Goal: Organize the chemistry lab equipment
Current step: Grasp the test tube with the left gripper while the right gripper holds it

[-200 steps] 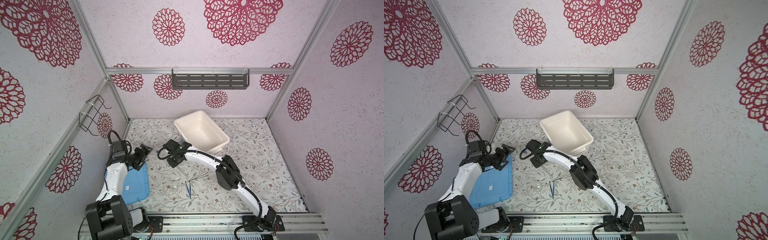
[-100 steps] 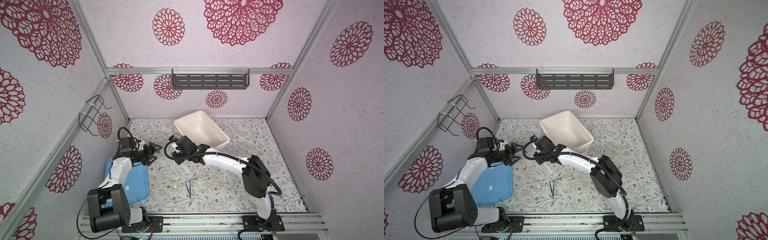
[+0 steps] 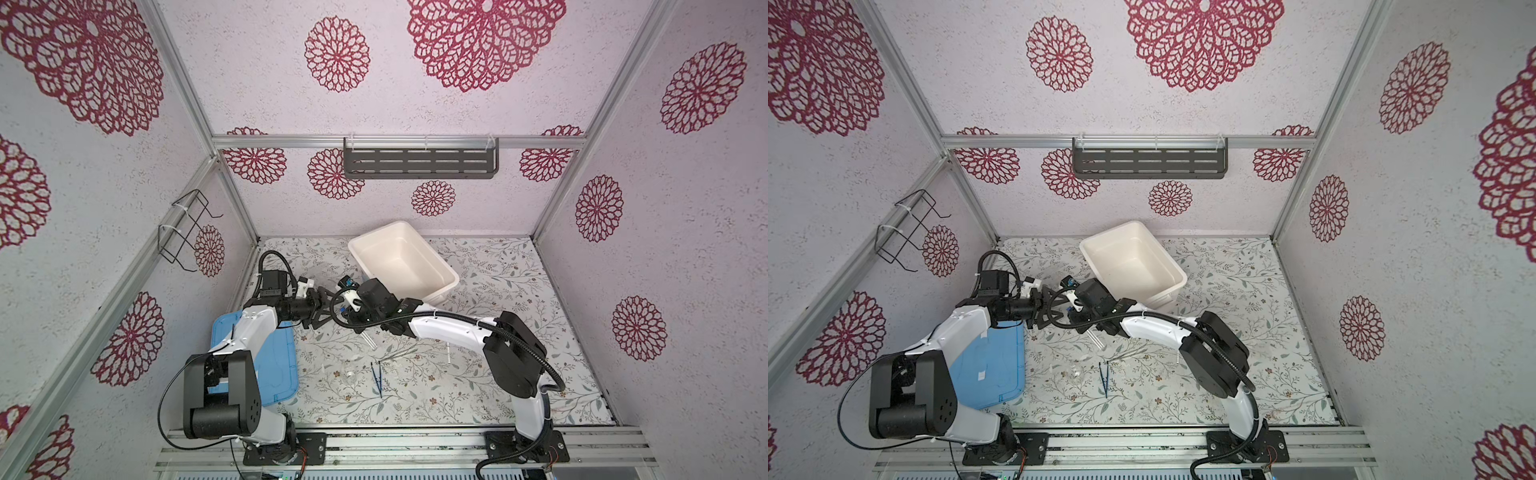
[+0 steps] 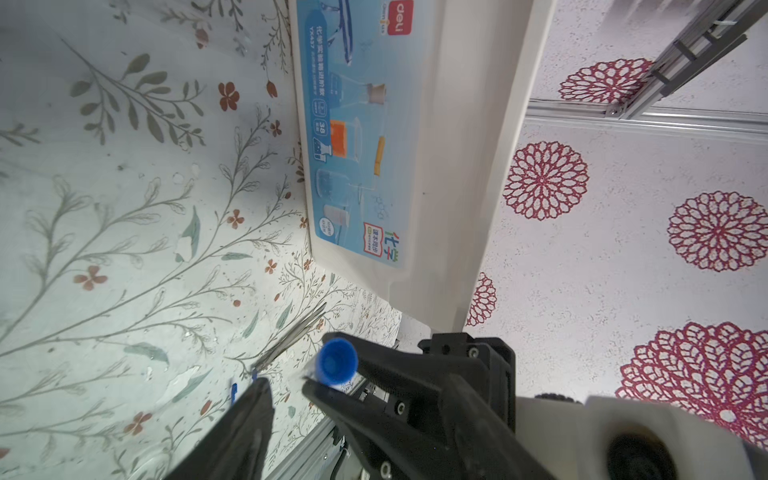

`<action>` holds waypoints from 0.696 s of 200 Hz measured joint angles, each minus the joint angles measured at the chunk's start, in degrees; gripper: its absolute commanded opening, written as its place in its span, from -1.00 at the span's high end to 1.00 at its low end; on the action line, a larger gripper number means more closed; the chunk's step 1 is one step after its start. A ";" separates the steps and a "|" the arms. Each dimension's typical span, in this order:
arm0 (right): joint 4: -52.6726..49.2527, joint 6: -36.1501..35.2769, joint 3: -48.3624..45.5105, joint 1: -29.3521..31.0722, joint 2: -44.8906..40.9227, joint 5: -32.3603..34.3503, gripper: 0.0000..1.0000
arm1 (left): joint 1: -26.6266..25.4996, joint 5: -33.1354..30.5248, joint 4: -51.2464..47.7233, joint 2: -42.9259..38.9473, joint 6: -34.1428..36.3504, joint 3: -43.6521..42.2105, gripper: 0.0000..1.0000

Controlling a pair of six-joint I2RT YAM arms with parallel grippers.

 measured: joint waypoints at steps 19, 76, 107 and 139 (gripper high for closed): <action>1.44 0.00 -1.36 0.00 -0.57 -0.63 0.61 | -0.04 0.13 -0.52 0.48 1.03 0.00 -0.25; 3.43 0.02 -1.77 0.09 -0.59 -1.77 0.61 | -0.39 1.05 -1.97 0.61 3.98 0.09 -0.02; 3.89 0.02 -1.77 0.09 -0.59 -2.80 0.61 | -0.44 1.11 -2.38 1.09 4.98 0.26 0.23; 4.26 0.02 -2.08 0.11 -0.59 -3.32 0.61 | -0.74 1.40 -3.61 2.25 6.62 1.68 0.37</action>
